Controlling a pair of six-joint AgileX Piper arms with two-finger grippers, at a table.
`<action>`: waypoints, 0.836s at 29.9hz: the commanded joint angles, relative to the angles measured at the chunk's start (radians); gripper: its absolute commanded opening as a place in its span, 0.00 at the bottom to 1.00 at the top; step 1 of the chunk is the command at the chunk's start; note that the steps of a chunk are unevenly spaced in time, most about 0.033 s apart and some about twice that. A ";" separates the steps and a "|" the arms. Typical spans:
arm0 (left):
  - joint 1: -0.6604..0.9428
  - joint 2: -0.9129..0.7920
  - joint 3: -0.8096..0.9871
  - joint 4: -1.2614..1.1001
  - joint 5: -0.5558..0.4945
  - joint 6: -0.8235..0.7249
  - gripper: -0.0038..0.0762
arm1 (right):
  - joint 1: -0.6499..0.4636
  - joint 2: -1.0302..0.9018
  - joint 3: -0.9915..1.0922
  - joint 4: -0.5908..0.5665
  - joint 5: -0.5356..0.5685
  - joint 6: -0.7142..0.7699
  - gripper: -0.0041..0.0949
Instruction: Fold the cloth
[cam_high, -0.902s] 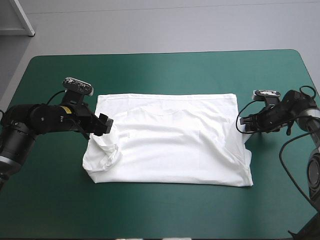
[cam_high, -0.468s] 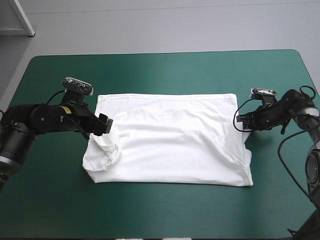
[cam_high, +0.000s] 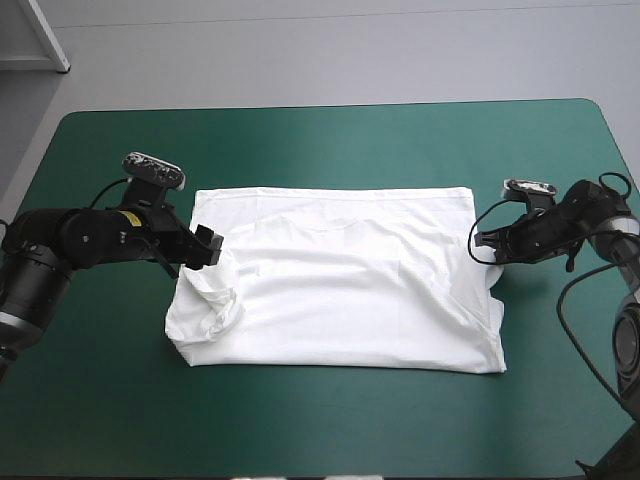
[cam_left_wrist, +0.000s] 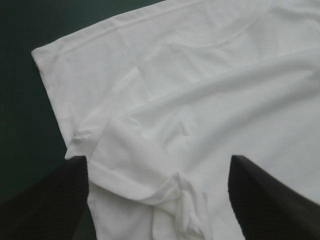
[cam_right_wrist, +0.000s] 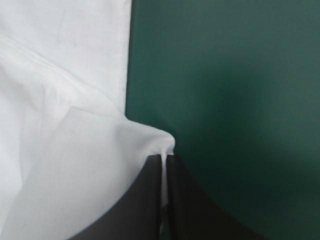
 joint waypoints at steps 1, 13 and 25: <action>-0.003 -0.027 -0.032 -0.011 -0.057 -0.010 0.74 | -0.007 -0.108 -0.023 -0.076 -0.027 0.065 0.03; -0.003 -0.027 -0.032 -0.015 -0.057 -0.010 0.74 | -0.007 -0.265 -0.026 -0.230 -0.029 0.233 0.03; -0.003 -0.027 -0.032 -0.015 -0.059 -0.010 0.74 | 0.259 -0.289 -0.083 -0.015 0.026 0.165 0.03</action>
